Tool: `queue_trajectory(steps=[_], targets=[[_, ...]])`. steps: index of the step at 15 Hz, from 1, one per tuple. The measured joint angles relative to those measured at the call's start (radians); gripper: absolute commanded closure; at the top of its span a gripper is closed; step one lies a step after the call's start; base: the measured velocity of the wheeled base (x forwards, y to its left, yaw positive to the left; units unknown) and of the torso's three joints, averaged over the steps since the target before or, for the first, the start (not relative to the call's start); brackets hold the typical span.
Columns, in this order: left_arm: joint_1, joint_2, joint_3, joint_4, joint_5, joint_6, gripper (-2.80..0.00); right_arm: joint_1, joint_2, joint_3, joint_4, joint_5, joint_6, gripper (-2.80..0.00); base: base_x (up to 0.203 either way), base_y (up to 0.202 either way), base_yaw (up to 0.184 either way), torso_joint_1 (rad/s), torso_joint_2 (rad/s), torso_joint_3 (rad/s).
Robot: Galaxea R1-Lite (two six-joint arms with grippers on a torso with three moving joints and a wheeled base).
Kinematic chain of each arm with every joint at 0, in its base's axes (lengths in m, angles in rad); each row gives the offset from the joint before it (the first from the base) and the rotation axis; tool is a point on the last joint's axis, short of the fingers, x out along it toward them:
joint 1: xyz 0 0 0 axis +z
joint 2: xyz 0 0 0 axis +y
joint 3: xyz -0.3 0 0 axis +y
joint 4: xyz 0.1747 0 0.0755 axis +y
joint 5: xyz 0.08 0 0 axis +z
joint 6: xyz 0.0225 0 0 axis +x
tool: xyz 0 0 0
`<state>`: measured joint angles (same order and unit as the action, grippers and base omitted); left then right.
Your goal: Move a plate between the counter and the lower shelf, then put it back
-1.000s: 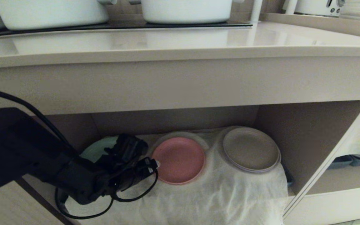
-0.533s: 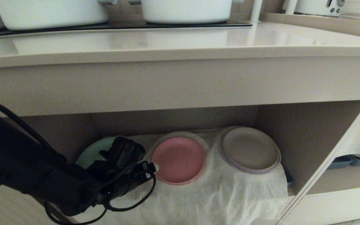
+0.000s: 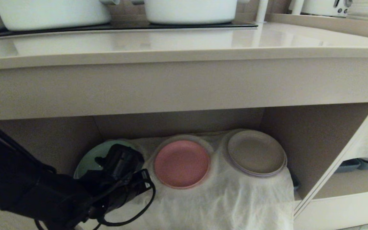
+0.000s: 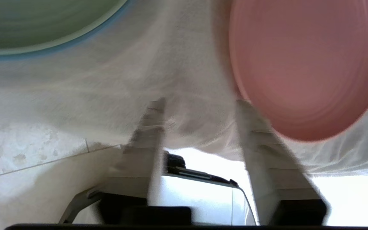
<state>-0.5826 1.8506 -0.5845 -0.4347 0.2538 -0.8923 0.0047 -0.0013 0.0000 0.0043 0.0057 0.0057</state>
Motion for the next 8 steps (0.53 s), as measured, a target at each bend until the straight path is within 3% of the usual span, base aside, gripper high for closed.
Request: queue_trajectory(steps=[8], targets=[[-0.018,-0.112,0.123,0.004,0.005,0.015,0.00,0.000,0.000,0.000,0.000,0.000,0.000,0.00,0.000,0.000,0.000,0.000,0.00,0.000]])
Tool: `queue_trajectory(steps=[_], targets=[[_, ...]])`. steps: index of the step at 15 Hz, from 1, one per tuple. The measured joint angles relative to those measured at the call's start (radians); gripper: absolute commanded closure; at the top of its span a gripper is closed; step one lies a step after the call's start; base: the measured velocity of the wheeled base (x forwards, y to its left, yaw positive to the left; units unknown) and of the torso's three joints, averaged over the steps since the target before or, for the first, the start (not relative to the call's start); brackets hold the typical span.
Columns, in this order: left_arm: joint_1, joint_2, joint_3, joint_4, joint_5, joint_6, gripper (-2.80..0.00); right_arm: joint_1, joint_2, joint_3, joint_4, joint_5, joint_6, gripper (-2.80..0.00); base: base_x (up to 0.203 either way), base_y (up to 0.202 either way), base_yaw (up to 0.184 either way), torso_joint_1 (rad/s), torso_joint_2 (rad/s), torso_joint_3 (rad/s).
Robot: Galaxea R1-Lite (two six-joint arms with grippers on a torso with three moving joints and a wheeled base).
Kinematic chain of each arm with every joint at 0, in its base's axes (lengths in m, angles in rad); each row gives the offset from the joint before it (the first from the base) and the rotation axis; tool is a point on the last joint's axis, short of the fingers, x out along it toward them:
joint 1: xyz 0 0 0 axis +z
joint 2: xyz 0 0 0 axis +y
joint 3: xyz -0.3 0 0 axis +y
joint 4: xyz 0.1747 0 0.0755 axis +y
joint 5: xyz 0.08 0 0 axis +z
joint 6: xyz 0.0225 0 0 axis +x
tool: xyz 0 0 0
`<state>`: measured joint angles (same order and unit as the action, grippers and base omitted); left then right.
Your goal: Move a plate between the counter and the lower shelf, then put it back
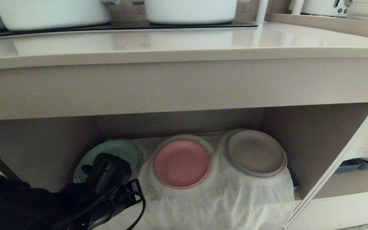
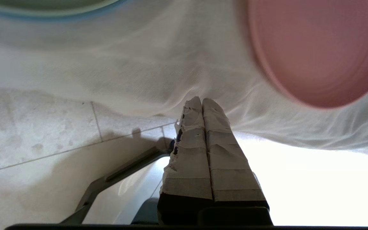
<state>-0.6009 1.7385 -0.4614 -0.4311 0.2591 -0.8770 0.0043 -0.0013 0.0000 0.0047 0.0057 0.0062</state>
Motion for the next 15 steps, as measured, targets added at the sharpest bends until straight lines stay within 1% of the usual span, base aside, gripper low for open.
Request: queue_trajectory(steps=[2,5,8,10,13,15], targets=[[0.000,-0.031,0.034,0.000,0.002,0.001,0.00,0.000,0.000,0.000,0.000,0.000,0.000,0.00,0.000,0.000,0.000,0.000,0.00,0.000],[0.000,-0.089,0.089,0.003,0.016,0.023,0.00,0.000,0.000,0.000,-0.001,0.000,0.000,0.00,0.000,0.000,0.000,0.000,0.00,0.000],[0.000,-0.150,0.142,0.004,0.034,0.069,0.00,0.000,0.000,0.000,0.000,0.000,0.000,0.00,0.000,0.000,0.000,0.000,0.00,0.000],[0.000,-0.190,0.173,0.004,0.059,0.105,0.00,0.000,0.000,0.000,0.000,0.000,0.000,0.00,0.000,0.000,0.000,0.000,0.00,0.000],[0.000,-0.245,0.202,0.005,0.066,0.151,0.00,0.000,0.000,0.000,0.000,0.000,0.000,0.00,0.000,0.000,0.000,0.000,0.00,0.000],[0.000,-0.283,0.207,0.039,0.067,0.172,0.00,0.000,0.000,0.000,0.000,0.000,0.000,0.00,0.000,0.000,0.000,0.000,0.00,0.000]])
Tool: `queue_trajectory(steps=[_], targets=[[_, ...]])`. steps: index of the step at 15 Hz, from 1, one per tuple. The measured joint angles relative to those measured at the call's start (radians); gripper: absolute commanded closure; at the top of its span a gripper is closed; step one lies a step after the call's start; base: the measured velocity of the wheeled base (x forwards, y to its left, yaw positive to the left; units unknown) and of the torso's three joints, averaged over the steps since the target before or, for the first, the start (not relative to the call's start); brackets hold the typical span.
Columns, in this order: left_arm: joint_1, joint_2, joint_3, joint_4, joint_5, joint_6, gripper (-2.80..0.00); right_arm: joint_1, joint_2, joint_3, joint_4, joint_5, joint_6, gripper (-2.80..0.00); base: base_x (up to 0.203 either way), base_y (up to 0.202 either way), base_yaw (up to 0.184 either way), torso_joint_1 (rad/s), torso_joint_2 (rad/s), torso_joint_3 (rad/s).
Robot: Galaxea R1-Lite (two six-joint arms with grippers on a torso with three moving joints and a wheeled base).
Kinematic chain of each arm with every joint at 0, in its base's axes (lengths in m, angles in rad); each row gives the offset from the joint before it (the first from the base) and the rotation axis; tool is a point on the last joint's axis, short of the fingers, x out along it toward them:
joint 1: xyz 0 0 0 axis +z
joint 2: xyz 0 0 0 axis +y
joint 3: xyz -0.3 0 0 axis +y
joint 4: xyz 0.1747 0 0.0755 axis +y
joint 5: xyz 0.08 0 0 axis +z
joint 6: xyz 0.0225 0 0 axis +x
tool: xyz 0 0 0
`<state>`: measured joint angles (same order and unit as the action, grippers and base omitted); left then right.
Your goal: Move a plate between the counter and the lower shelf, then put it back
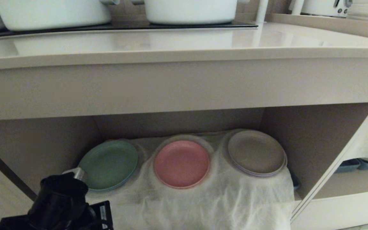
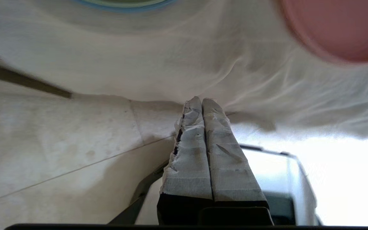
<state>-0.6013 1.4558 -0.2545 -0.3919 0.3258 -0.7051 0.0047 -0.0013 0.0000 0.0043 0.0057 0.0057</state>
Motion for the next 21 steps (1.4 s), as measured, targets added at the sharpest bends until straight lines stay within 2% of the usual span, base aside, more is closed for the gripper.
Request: queue_trajectory(steps=[4,12,14,16,18,21], targets=[[0.001,-0.093,0.002,0.093,-0.002,0.050,0.00,0.000,0.000,0.000,0.000,0.000,0.000,0.00,0.000,0.000,0.000,0.000,0.00,0.000],[0.029,-0.154,-0.003,0.093,-0.001,0.069,0.00,0.000,0.000,0.000,0.000,0.000,0.000,0.00,0.000,0.000,0.000,0.000,0.00,0.000],[0.071,-0.174,-0.005,0.094,-0.004,0.107,0.00,0.000,0.000,0.000,0.000,0.000,0.000,0.00,0.000,0.000,0.000,0.000,0.00,0.000],[0.140,-0.208,-0.005,0.095,-0.031,0.189,0.00,0.000,0.000,0.000,0.001,0.000,0.000,0.00,0.000,0.000,0.000,0.000,0.00,0.000],[0.220,-0.247,-0.005,0.094,-0.088,0.283,0.00,0.000,0.000,0.000,0.000,0.000,0.000,0.00,0.000,0.000,0.000,0.000,0.00,0.000],[0.368,-0.315,0.000,0.097,-0.212,0.386,0.00,0.000,0.000,0.000,0.000,0.000,0.000,0.00,0.000,0.000,0.000,0.000,0.00,0.000]])
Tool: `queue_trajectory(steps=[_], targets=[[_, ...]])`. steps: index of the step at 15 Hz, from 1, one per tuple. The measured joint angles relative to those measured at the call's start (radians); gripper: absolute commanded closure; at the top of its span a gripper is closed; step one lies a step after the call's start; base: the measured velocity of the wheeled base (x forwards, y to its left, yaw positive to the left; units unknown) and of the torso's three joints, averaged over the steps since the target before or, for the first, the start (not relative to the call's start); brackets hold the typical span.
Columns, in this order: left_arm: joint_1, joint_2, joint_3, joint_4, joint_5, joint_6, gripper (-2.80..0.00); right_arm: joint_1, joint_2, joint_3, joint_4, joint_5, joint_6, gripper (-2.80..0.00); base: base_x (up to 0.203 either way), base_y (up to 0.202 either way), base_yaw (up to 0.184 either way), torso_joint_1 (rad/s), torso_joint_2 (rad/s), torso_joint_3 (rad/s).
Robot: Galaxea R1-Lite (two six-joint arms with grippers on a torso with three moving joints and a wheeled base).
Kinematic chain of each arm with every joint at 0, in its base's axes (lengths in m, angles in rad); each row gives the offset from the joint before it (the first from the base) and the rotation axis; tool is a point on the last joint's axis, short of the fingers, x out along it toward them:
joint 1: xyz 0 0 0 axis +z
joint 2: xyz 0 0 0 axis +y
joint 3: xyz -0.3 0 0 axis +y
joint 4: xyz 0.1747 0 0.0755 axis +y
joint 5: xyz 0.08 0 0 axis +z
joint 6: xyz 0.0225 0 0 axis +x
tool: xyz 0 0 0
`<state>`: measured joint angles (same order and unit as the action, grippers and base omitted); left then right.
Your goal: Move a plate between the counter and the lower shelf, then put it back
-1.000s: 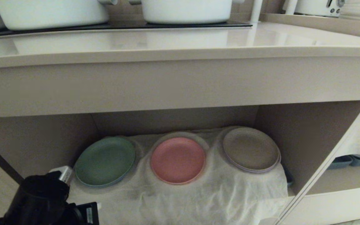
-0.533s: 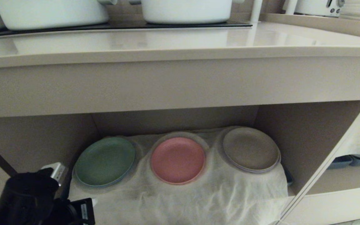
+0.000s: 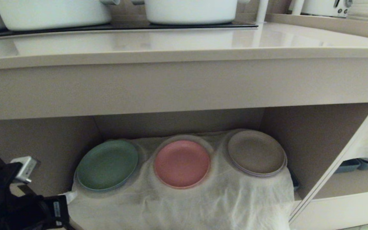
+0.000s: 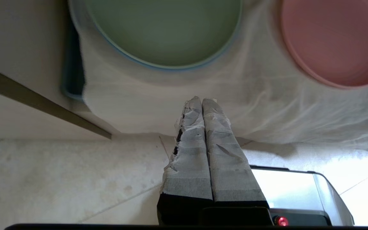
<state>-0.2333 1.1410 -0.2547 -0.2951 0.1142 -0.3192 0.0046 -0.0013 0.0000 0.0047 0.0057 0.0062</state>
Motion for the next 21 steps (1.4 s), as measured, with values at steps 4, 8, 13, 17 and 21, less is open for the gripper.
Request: queue_trajectory(steps=[4,8,13,17,21], targets=[[0.197,-0.099,0.059,0.008,-0.163,0.146,0.00,0.035,0.000,0.000,0.000,0.000,0.000,0.00,0.000,0.000,0.000,0.000,0.00,0.000],[0.228,-0.197,0.116,0.007,-0.184,0.165,0.00,0.003,0.000,0.000,0.000,0.000,0.000,0.00,0.000,0.000,0.000,0.000,0.00,0.000],[0.213,-0.275,0.123,0.007,-0.186,0.180,0.00,-0.001,0.000,0.000,-0.001,0.000,0.000,0.00,0.000,0.000,0.000,0.000,0.00,0.000],[0.177,-0.335,0.151,0.003,-0.219,0.196,0.00,0.000,0.000,0.000,0.000,0.000,0.000,0.00,0.000,0.000,0.000,0.000,0.00,0.000],[0.171,-0.366,0.169,0.000,-0.217,0.238,0.00,0.000,0.000,0.000,0.000,0.000,0.000,0.00,0.000,0.000,0.000,0.000,0.00,0.000]])
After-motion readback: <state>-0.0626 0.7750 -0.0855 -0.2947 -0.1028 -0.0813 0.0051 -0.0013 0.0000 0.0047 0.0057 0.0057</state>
